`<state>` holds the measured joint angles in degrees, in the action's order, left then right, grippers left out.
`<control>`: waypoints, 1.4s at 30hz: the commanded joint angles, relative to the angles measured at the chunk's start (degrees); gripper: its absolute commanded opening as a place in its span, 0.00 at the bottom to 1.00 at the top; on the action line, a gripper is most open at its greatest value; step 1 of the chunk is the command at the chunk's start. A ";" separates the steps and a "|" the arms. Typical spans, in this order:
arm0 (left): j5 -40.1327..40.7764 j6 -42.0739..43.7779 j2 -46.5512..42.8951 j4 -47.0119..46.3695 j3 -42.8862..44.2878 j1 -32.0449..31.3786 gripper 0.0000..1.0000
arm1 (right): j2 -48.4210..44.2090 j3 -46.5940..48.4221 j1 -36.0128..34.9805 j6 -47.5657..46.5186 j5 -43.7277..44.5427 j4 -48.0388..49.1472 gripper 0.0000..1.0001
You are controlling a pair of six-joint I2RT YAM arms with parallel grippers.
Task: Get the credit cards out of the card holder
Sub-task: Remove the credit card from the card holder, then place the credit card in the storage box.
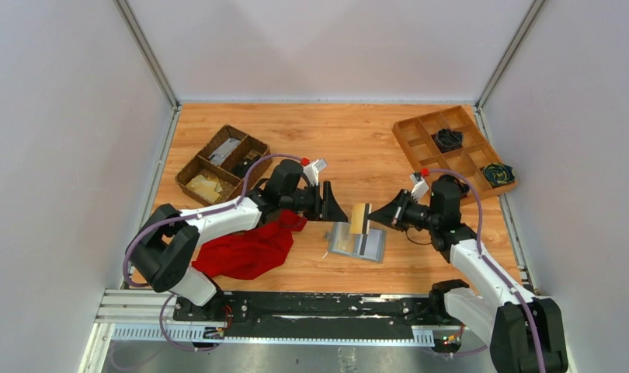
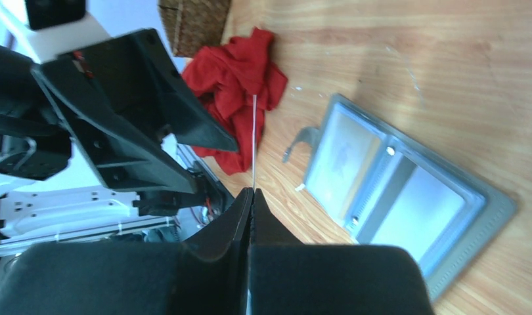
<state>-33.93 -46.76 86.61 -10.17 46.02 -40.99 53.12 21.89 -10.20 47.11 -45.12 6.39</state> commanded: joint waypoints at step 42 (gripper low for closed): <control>-4.03 -4.31 -7.65 -1.74 -1.04 13.37 0.00 | 3.64 6.43 0.44 -3.32 1.00 -3.94 0.70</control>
<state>-39.13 -59.70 82.35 -26.37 40.97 -30.06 57.01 25.23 -11.94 49.80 -46.44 11.53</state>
